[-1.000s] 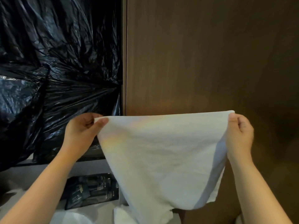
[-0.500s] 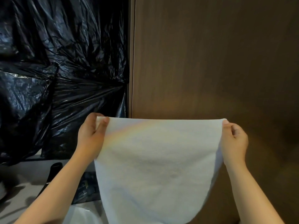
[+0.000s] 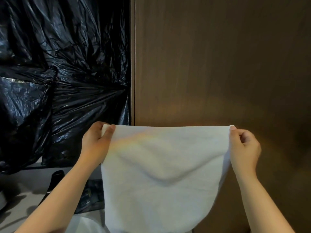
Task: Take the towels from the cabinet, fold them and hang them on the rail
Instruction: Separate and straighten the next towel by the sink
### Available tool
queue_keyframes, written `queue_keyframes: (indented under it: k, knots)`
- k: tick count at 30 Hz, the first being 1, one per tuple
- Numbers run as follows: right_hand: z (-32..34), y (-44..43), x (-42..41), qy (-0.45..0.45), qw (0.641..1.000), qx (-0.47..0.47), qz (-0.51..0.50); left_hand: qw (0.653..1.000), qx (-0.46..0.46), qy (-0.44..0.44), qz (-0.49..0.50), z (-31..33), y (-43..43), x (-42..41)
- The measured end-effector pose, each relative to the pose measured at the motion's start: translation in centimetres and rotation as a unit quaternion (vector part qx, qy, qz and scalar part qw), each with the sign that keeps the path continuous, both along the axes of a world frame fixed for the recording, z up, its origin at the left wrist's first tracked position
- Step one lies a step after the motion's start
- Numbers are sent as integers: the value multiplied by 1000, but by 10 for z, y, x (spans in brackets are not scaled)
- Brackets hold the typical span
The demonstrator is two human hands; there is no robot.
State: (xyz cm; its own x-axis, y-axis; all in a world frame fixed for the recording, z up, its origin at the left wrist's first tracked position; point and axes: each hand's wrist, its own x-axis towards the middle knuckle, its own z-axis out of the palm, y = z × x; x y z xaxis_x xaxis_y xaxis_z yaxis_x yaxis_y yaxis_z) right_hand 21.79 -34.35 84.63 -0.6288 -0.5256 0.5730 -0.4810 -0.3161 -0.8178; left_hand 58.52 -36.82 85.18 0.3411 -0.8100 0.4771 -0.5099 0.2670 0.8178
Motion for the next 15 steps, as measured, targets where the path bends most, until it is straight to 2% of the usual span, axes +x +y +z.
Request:
queue_keyframes:
  k: [4, 7, 10, 13, 15]
  knots:
    - [0, -3, -1, 44, 999, -7, -27, 995, -41, -83, 33, 4, -7, 0]
    - [-3, -7, -4, 95, 995, 23, -36, 990, -43, -134, 26, 3, -11, 0]
    - [-9, -7, -4, 81, 996, 19, -27, 997, -29, -76, 8, 3, -8, -11]
    - [-12, -1, 4, 36, 999, -22, -18, 999, 1, 27, -24, 4, 4, -27]
    - [-12, 7, 12, 17, 999, -49, -9, 997, 3, 57, -46, 4, 17, -35]
